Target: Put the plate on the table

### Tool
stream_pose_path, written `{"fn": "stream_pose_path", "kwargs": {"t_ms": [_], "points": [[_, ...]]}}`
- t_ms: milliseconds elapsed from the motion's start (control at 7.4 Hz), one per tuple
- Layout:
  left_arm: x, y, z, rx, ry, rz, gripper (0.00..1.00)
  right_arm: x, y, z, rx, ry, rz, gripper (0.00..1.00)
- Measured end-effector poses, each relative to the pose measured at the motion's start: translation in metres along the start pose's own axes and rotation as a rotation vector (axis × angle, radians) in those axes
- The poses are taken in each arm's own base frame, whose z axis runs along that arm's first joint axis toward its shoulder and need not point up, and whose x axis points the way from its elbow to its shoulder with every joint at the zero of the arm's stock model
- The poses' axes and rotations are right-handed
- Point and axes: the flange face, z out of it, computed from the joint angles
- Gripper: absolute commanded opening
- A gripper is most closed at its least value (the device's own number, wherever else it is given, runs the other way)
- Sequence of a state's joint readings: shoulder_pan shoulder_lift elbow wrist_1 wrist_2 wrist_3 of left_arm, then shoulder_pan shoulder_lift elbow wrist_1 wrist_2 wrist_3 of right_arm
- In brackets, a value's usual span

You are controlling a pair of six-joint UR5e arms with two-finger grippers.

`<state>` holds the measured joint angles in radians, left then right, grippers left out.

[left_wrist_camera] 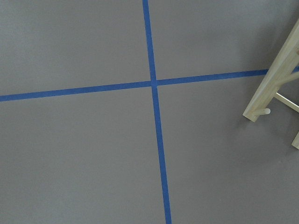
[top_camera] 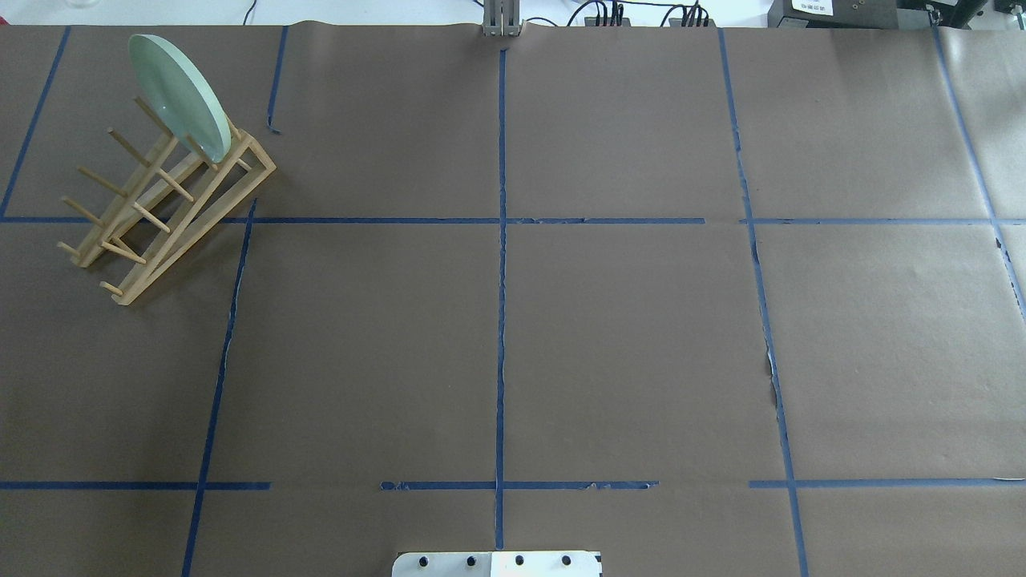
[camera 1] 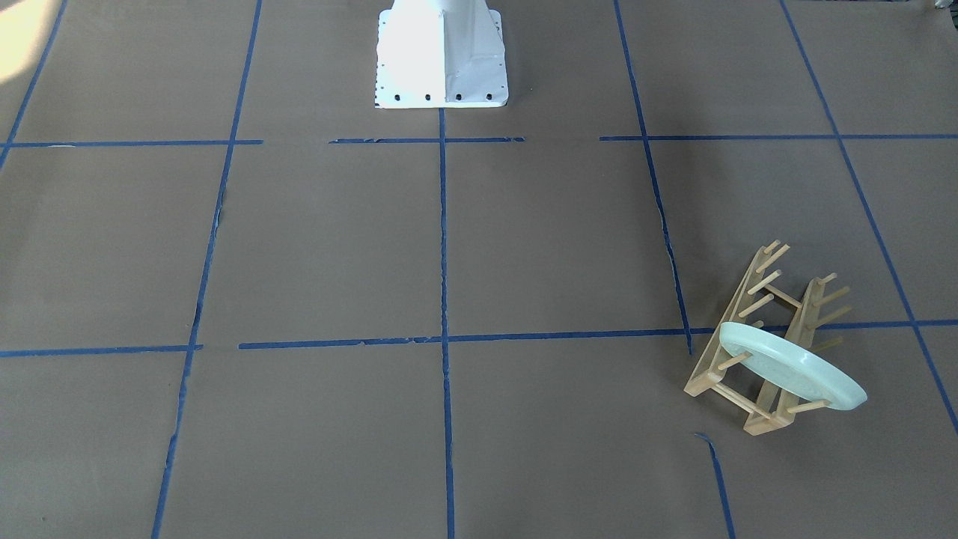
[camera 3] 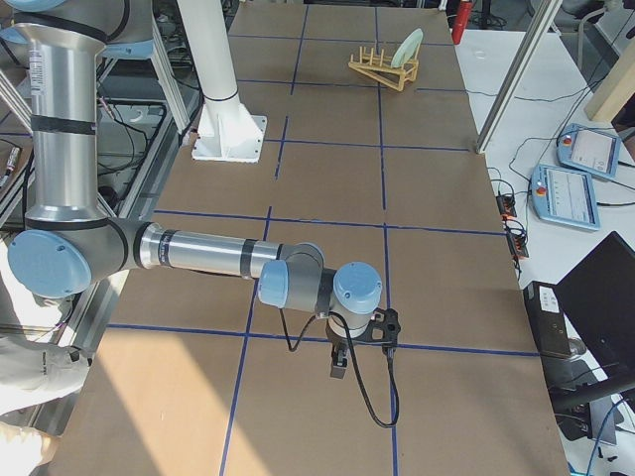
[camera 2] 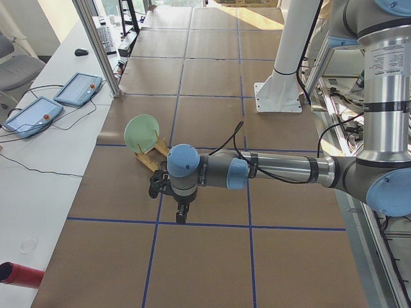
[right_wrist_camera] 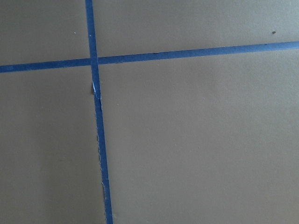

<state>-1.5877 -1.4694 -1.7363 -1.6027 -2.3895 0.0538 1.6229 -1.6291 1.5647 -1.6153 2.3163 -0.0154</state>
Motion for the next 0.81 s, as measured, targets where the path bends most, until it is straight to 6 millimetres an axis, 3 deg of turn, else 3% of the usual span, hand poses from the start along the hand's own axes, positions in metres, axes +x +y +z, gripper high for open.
{"fn": "stream_pose_path", "kwargs": {"t_ms": [541,676,811], "points": [[0.007,-0.012,-0.006,0.016,-0.006,0.019,1.0,0.0,0.0,0.0,0.0,0.0,0.0,1.0],[0.015,-0.033,-0.014,0.038,-0.013,0.039,1.0,0.0,0.0,0.0,0.0,0.0,0.0,1.0],[0.025,-0.07,-0.029,0.083,-0.048,0.077,1.0,0.0,0.0,0.0,0.0,0.0,0.0,1.0]]}}
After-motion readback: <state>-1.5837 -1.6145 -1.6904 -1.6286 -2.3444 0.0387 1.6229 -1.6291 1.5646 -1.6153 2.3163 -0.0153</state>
